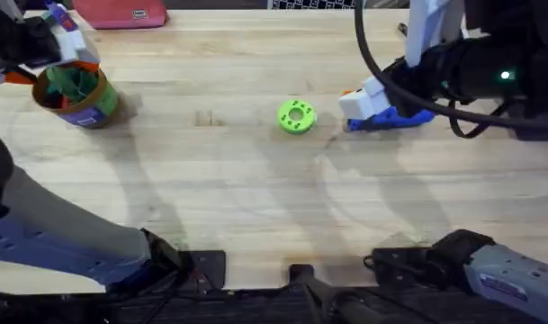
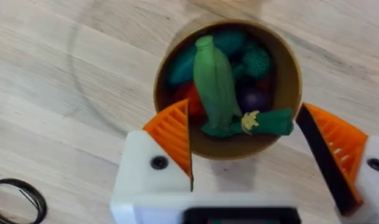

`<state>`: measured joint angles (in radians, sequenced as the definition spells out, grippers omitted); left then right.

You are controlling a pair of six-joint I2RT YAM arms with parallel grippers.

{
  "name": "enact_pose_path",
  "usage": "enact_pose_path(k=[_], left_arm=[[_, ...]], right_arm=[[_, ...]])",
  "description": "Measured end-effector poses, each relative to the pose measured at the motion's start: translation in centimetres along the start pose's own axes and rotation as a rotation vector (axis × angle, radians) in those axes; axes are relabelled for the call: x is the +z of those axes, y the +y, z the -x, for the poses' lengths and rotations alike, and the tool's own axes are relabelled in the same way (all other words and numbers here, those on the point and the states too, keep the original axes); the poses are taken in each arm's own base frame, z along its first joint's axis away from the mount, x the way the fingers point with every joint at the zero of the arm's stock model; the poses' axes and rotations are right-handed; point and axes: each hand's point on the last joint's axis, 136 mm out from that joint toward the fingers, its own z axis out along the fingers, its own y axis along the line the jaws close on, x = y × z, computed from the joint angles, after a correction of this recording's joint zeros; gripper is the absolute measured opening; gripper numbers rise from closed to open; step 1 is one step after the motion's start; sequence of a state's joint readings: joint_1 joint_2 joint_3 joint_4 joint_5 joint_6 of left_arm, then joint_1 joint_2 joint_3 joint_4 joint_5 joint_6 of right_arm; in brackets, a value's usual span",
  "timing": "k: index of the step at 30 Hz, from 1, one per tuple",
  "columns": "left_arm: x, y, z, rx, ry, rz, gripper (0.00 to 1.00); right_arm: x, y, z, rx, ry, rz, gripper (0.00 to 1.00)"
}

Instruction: Pick up the gripper from the table and insert it into the empty holder that is missing its gripper. Then pick up a screw, insert it into the mounting hole, and use the screwdriver to tighten it. Finally, clean up the table by picking up the vegetable and placing it into the bucket.

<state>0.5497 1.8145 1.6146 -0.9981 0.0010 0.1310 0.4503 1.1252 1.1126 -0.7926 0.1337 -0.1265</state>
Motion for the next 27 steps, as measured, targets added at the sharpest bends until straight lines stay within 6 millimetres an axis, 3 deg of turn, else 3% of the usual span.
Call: enact_pose_path(k=[4,7,12,15,21,27], left_arm=[[-0.6,0.3,0.1,-0.011,-0.016,-0.006,0.985],[-2.5,0.2,0.7,-0.013,-0.071,-0.016,0.985],[-8.9,-0.7,1.8,-0.001,-0.233,-0.049,0.985],[-12.4,-1.7,1.2,0.022,-0.297,-0.062,0.985],[-17.7,-6.5,-1.3,0.142,-0.36,-0.131,0.987],[-19.5,-11.7,-5.1,0.272,-0.375,-0.227,0.988]], right_arm=[[0.0,0.0,0.0,0.0,0.0,0.0,0.994],[0.0,0.0,0.0,0.0,0.0,0.0,0.994],[0.0,0.0,0.0,0.0,0.0,0.0,0.993],[0.0,0.0,0.0,0.0,0.0,0.0,0.993],[0.0,0.0,0.0,0.011,0.0,0.0,0.994],[0.0,0.0,0.0,0.128,0.0,0.0,0.994]])
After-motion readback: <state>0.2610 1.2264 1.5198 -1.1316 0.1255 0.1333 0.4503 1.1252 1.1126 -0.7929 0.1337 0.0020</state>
